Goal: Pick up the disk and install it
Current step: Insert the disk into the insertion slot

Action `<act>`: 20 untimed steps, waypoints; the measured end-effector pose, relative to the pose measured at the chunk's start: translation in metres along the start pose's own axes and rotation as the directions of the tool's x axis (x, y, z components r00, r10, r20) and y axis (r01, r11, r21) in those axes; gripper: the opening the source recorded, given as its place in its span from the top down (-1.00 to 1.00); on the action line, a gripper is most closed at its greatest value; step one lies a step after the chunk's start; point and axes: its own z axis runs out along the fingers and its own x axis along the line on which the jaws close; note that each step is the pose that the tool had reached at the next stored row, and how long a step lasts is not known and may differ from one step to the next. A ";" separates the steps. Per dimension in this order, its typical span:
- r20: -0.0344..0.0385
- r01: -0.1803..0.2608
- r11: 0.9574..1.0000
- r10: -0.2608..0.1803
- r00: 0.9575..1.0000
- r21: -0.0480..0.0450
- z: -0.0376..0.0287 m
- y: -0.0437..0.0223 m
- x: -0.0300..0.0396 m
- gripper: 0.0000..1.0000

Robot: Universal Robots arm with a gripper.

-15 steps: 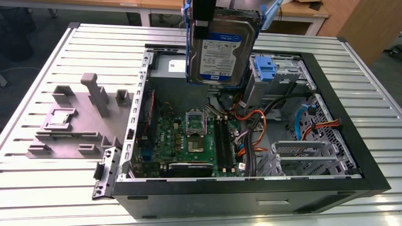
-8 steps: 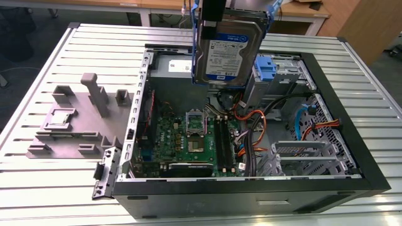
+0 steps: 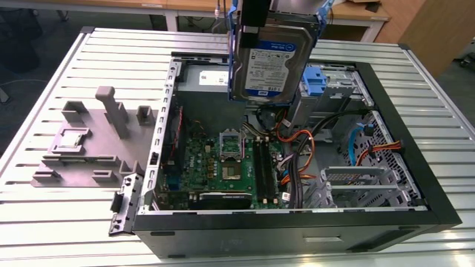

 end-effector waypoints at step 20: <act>-0.051 0.000 1.000 0.000 0.999 0.005 -0.0006 -0.0063 0.0261 0.26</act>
